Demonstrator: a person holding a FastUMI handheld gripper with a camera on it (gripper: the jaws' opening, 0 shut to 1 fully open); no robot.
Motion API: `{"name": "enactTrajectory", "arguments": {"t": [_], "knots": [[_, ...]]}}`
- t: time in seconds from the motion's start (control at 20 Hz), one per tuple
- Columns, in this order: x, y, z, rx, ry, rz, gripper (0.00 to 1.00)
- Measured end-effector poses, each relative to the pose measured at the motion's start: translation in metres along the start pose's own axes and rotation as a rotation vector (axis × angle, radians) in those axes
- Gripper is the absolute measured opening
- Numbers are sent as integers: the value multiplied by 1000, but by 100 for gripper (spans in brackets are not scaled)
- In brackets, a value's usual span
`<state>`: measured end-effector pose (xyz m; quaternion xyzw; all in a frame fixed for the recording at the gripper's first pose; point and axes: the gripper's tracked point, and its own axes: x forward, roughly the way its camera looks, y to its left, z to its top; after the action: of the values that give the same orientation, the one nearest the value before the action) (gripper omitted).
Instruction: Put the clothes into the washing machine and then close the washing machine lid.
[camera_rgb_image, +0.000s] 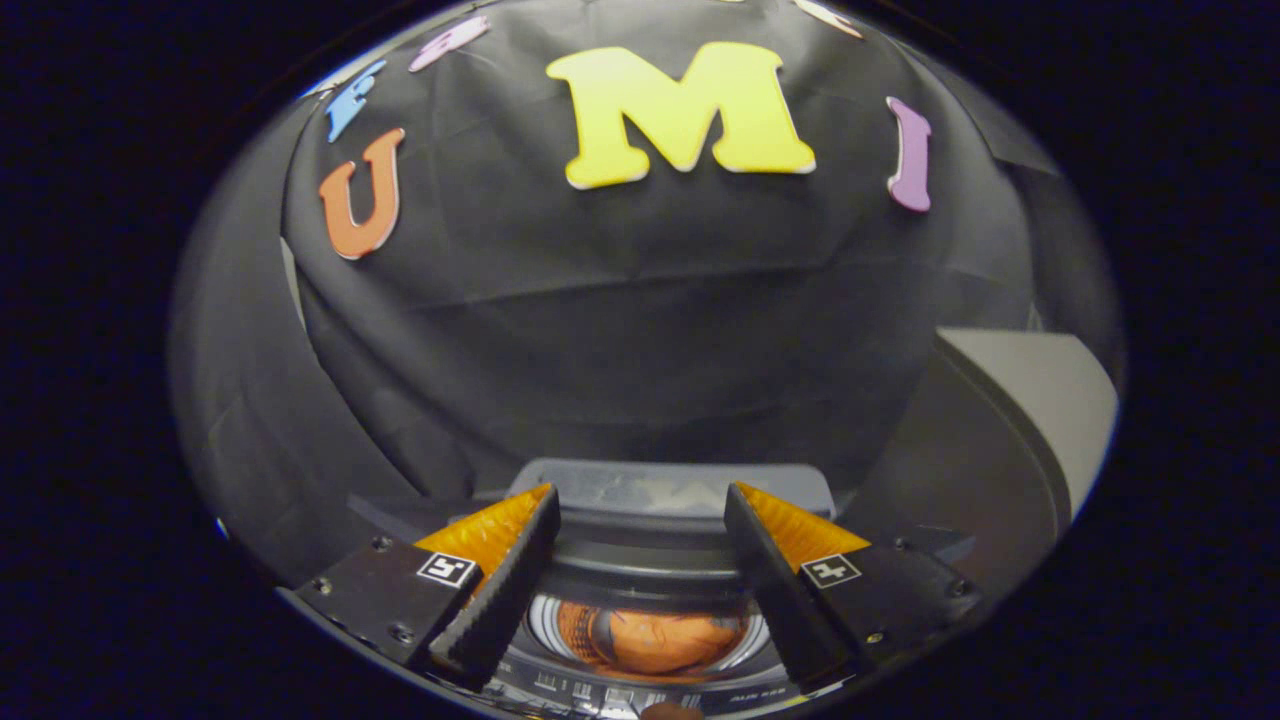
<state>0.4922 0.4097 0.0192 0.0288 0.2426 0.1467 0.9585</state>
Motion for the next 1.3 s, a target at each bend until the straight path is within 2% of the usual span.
{"name": "enactTrajectory", "arguments": {"t": [0.2, 0.5, 0.75, 0.9, 1.0, 1.15, 1.3], "knots": [[24, -6, -19, 86, 82, -30, 100], [17, 5, 1, 35, 79, -44, 100], [5, 11, 3, -27, 55, -21, 100], [-39, 11, 32, -148, -81, 29, 100], [-89, 0, 45, -201, -175, 45, 100], [-176, -20, 45, -208, -272, 60, 100], [-258, -55, 32, -200, -359, 24, 100]]}}
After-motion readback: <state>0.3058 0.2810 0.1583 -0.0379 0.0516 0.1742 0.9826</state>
